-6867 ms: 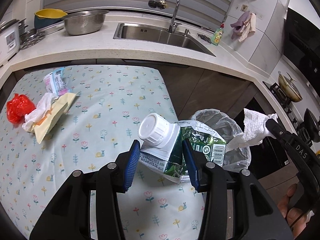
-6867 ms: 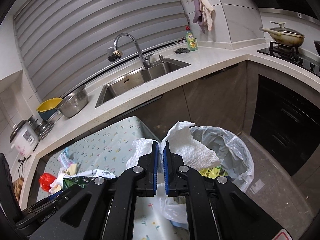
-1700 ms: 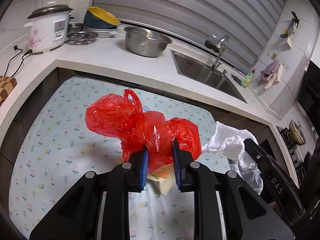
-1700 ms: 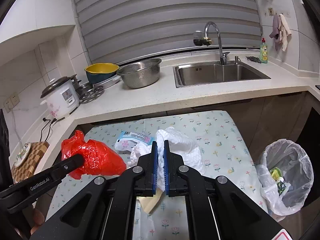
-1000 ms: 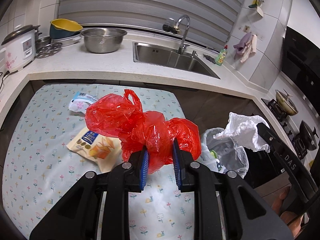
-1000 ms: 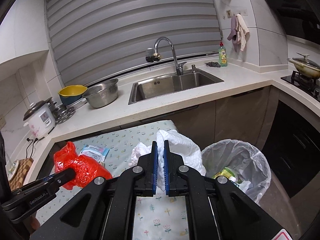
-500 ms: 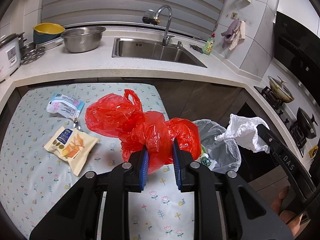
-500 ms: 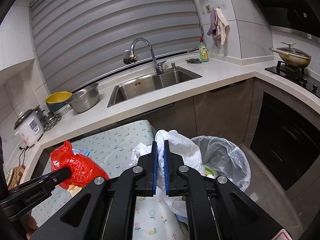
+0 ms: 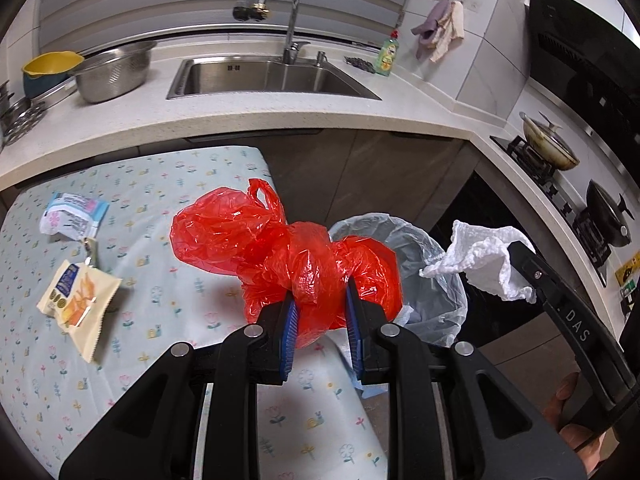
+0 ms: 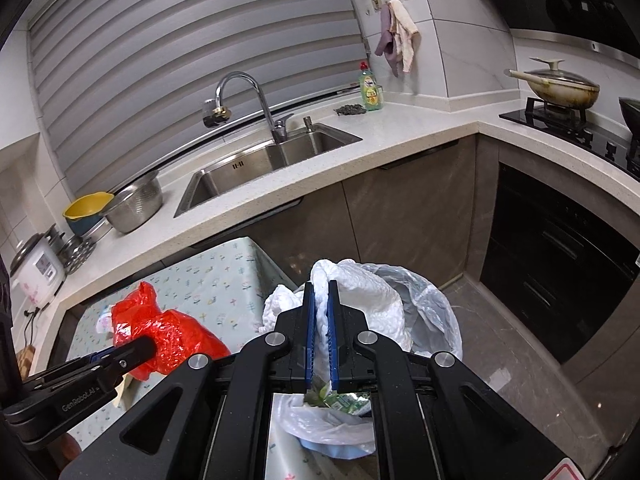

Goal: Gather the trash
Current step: 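Carry the red bag and white tissue in both tools toward the trash bin, then open both tools to drop the red bag and tissue into the bin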

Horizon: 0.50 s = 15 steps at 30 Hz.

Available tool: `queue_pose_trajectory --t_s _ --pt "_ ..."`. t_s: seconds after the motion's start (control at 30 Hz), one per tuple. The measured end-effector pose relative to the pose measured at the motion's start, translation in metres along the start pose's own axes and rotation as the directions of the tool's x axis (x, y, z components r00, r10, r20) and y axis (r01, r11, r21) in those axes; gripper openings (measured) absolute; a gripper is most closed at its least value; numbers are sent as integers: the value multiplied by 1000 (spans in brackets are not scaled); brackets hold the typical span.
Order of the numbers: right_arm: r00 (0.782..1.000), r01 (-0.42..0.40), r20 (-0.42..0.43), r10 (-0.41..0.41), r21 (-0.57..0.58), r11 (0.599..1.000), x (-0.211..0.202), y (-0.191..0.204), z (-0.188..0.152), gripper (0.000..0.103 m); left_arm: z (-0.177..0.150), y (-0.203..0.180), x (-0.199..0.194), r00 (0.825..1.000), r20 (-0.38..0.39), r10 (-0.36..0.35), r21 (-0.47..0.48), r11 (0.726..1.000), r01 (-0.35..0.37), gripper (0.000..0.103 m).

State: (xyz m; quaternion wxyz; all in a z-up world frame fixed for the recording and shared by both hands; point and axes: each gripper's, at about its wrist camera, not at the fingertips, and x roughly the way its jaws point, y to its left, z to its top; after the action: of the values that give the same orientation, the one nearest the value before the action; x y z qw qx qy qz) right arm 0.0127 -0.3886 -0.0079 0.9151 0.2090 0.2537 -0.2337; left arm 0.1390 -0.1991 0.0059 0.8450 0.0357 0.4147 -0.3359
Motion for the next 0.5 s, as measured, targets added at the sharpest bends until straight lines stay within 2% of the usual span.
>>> queue_pose_trajectory --t_s 0.37,0.5 --pt "998 34 -46 -33 32 999 31 -29 -5 5 2 -36 57 995 -90 -46 50 997 51 23" --pt "997 43 -60 -41 29 999 41 -32 -6 9 2 -41 71 993 -101 -64 47 996 69 28"
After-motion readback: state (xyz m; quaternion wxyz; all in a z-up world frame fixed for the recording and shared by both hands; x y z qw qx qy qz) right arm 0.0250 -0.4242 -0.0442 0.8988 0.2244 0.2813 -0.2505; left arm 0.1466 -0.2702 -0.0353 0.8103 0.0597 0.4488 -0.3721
